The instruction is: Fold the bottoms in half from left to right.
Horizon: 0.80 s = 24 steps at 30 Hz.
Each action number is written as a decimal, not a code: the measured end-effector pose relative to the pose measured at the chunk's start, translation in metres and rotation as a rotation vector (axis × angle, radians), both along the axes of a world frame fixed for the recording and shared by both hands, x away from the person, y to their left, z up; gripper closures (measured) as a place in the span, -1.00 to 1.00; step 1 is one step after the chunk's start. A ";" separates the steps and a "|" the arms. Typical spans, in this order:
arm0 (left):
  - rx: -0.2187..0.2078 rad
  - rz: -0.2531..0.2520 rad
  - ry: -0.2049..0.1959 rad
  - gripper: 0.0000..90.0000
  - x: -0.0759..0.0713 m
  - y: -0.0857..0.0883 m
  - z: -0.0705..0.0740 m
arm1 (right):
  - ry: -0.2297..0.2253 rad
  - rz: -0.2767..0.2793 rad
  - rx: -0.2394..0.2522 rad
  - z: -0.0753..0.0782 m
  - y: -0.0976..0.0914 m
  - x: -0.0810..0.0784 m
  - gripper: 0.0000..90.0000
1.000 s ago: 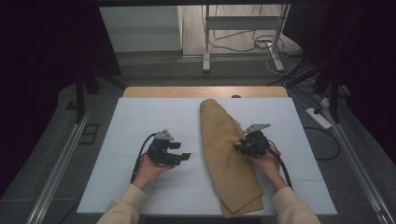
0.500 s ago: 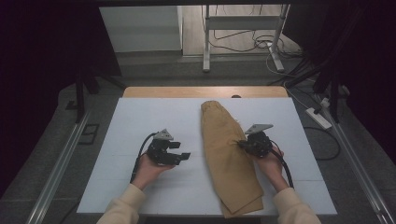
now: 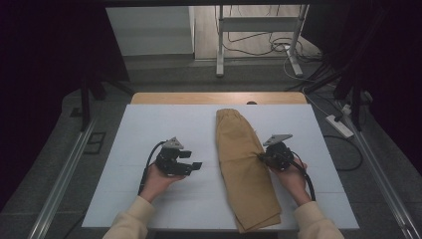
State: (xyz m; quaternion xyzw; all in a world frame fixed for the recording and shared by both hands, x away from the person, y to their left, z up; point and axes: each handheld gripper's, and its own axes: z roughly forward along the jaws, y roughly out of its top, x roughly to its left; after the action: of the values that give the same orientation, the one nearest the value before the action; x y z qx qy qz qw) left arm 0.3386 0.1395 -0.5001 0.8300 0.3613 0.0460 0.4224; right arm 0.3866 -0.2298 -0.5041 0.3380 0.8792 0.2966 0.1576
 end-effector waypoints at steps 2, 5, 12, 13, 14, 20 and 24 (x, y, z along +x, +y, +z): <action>-0.002 0.002 0.000 -0.31 0.000 0.000 0.000 | 0.003 0.002 -0.006 -0.002 0.000 0.000 0.90; -0.002 0.003 -0.003 -0.32 0.000 0.001 0.000 | -0.004 -0.007 -0.003 -0.002 0.000 0.000 0.70; -0.004 0.009 -0.007 -0.33 0.000 0.003 0.001 | -0.045 0.019 0.090 0.009 0.006 -0.007 0.13; -0.005 0.012 -0.007 -0.33 0.000 0.003 0.002 | -0.043 0.032 0.097 0.010 0.008 -0.008 0.11; -0.004 0.013 -0.007 -0.33 0.000 0.004 0.002 | -0.039 0.041 0.105 0.010 0.010 -0.009 0.10; -0.003 0.015 -0.007 -0.33 0.000 0.005 0.002 | 0.004 0.111 0.135 0.008 0.019 -0.012 0.03; -0.002 0.016 -0.007 -0.33 0.000 0.005 0.002 | 0.019 0.136 0.134 0.007 0.022 -0.014 -0.01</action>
State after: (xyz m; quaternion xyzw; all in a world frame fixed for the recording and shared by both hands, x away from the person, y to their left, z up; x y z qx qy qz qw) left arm 0.3391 0.1448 -0.4985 0.8265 0.3665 0.0517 0.4242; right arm 0.3729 -0.2074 -0.4972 0.2902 0.8796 0.3617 0.1059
